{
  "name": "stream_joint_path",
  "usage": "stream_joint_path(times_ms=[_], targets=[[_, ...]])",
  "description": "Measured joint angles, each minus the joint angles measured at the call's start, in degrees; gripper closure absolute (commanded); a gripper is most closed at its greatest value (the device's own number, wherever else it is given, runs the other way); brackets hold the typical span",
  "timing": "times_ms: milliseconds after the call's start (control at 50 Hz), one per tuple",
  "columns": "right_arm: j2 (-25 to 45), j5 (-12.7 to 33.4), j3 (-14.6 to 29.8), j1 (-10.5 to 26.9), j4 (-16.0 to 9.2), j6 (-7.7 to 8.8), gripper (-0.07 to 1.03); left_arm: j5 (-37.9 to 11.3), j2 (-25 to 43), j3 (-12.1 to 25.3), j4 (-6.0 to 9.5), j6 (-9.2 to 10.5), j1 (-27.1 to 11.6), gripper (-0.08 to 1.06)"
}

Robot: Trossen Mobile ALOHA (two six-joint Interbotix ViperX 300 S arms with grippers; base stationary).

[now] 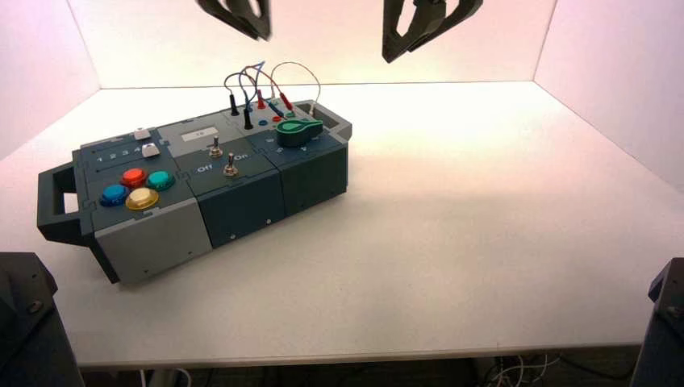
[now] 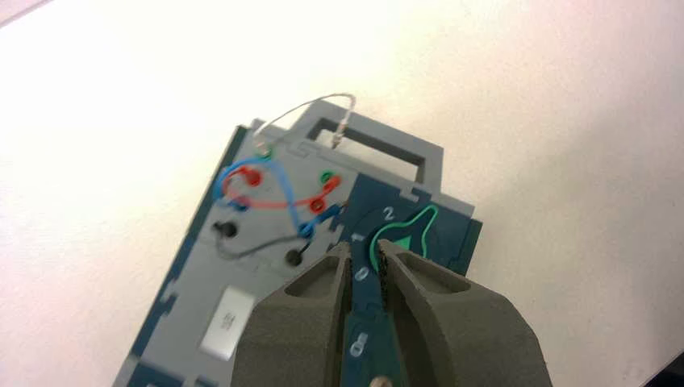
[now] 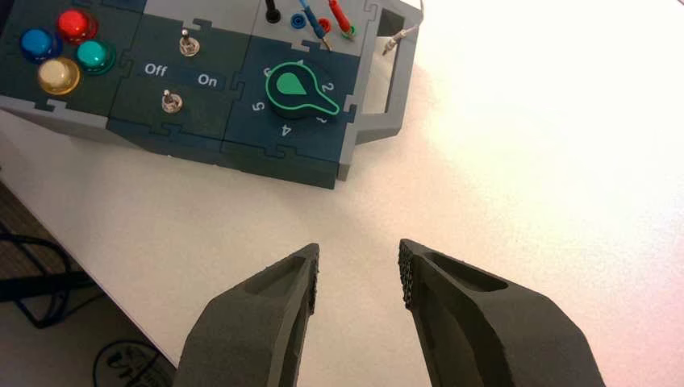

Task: Turn the knob to position 5.

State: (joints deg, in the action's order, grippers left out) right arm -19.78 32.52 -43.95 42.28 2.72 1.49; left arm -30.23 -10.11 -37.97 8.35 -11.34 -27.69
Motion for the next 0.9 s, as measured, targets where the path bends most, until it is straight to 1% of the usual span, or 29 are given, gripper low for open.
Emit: stream_joint_path(times_ms=[100, 180, 260, 420, 700, 900], targets=[[-0.35, 0.0, -0.09, -0.7, 0.09, -0.09, 0.43, 0.0, 2.81, 1.93, 0.09, 0.0, -0.44, 0.84], [-0.79, -0.09, -0.18, -1.05, 0.0, -0.09, 0.43, -0.18, 5.54, 3.6, 0.53, 0.0, -0.62, 0.89], [-1.23, -0.26, -0.44, -1.23, 0.0, -0.09, 0.43, -0.35, 7.47, 4.48, 0.88, 0.0, -0.7, 0.93], [-1.85, -0.35, -0.62, -1.32, 0.09, -0.09, 0.43, -0.88, 10.2, 5.89, 1.05, 0.0, -1.32, 0.99], [-2.37, -0.62, -0.7, -1.41, 0.0, -0.18, 0.43, -2.64, 17.14, 9.05, 1.23, -0.09, -4.92, 0.99], [-2.99, -0.7, -0.88, -1.58, 0.0, -0.18, 0.43, -2.99, 19.69, 10.2, 1.32, -0.09, -5.45, 1.0]])
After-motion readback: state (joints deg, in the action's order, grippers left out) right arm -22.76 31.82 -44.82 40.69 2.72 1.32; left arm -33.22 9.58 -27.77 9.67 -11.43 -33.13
